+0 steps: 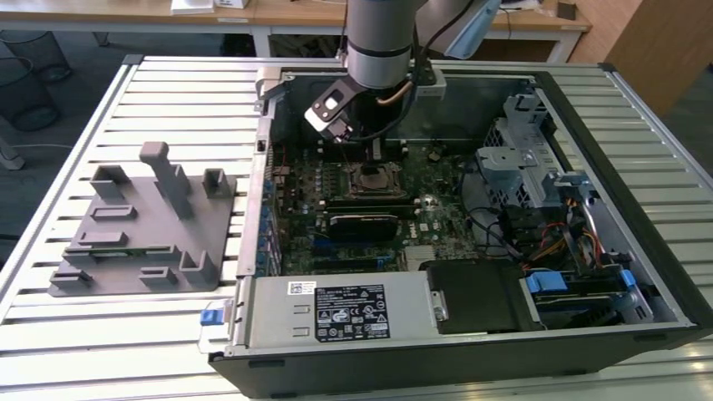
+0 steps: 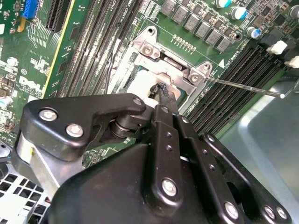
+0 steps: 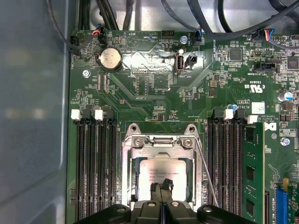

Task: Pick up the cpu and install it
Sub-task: 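Install the first cpu locking lever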

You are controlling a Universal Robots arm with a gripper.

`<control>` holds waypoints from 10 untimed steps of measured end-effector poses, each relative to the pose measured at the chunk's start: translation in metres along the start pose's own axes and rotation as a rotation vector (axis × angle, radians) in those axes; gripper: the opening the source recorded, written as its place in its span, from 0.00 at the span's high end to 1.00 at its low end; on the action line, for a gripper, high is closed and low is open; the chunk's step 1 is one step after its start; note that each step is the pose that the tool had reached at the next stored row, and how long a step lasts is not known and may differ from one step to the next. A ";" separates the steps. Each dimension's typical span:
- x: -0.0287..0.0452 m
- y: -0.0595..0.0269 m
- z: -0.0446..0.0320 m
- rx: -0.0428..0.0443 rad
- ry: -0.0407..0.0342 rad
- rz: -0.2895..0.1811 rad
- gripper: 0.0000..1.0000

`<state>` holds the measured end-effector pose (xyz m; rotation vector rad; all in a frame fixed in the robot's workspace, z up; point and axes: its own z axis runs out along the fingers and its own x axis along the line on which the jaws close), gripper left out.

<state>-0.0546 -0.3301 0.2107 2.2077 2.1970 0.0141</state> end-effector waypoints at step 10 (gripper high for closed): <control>-0.0001 0.0003 -0.0098 0.0002 0.0000 0.000 0.89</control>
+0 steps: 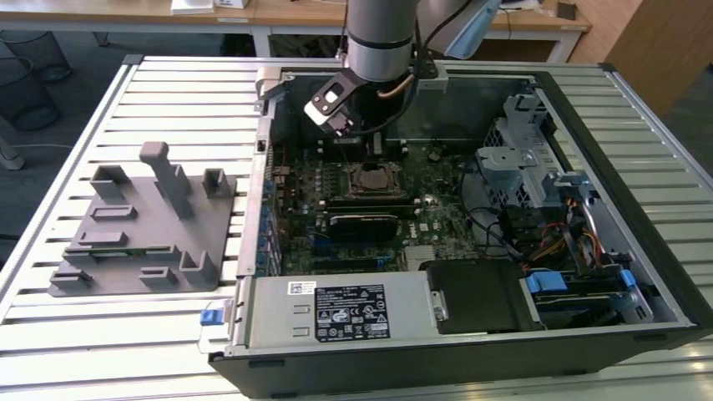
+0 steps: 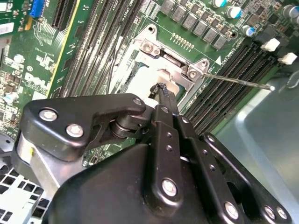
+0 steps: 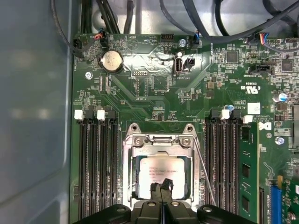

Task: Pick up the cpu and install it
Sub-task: 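Install the first cpu locking lever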

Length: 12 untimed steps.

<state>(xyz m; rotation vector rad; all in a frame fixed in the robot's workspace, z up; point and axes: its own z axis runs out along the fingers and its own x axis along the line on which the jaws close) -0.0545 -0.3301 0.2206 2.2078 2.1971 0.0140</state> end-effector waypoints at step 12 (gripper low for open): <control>-0.0004 0.0007 -0.0287 0.0000 -0.0001 0.000 0.89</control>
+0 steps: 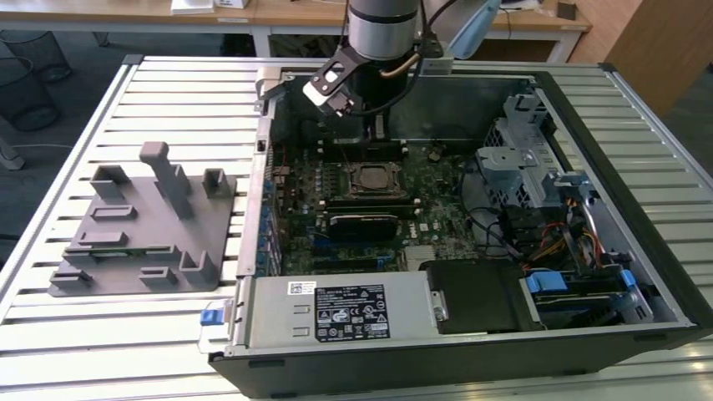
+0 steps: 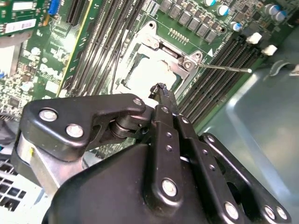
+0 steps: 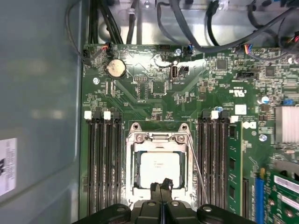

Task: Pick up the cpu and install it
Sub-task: 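Install the first cpu locking lever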

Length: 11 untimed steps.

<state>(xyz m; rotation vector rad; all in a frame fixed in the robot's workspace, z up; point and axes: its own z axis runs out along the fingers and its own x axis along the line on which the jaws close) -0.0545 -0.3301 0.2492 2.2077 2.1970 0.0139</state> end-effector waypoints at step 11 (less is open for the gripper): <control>-0.0004 0.0009 -0.0346 0.0000 0.0001 0.000 0.89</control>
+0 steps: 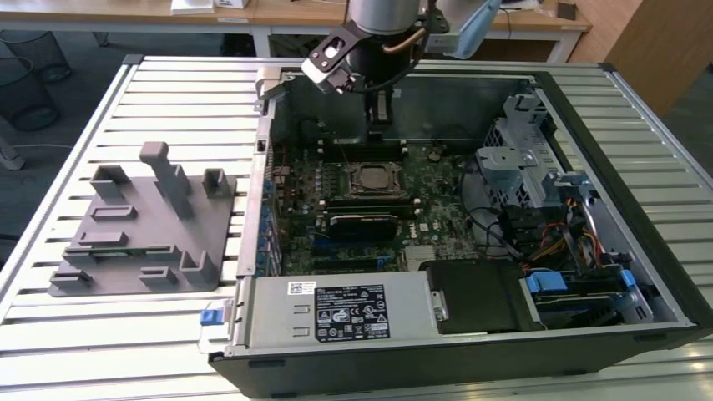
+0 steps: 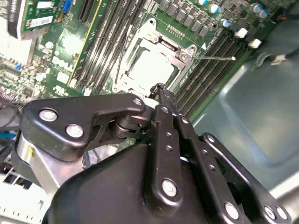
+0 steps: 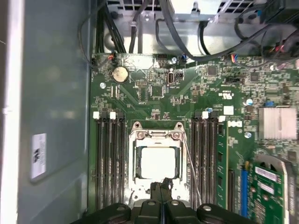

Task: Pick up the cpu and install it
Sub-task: 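Install the first cpu locking lever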

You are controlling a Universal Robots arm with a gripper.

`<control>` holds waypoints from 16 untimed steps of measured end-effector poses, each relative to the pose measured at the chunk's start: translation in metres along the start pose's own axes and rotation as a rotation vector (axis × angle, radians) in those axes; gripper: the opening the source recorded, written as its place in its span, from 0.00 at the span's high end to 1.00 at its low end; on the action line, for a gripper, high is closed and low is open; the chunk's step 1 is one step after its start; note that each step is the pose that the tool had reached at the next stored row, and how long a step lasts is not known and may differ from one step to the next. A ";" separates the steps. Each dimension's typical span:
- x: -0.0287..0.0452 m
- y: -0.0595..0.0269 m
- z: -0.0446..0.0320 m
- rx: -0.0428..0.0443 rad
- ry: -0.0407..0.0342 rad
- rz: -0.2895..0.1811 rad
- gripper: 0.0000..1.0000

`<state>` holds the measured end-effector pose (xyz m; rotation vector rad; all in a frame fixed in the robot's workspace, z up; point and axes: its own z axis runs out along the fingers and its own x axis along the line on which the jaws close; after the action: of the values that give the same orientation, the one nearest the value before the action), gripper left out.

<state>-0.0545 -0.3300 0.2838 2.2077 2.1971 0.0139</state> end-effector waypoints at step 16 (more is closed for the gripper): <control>-0.0002 0.0004 -0.0183 -0.0010 0.0019 -0.073 0.89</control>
<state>-0.0545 -0.3299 0.3021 2.1260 2.2767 0.0156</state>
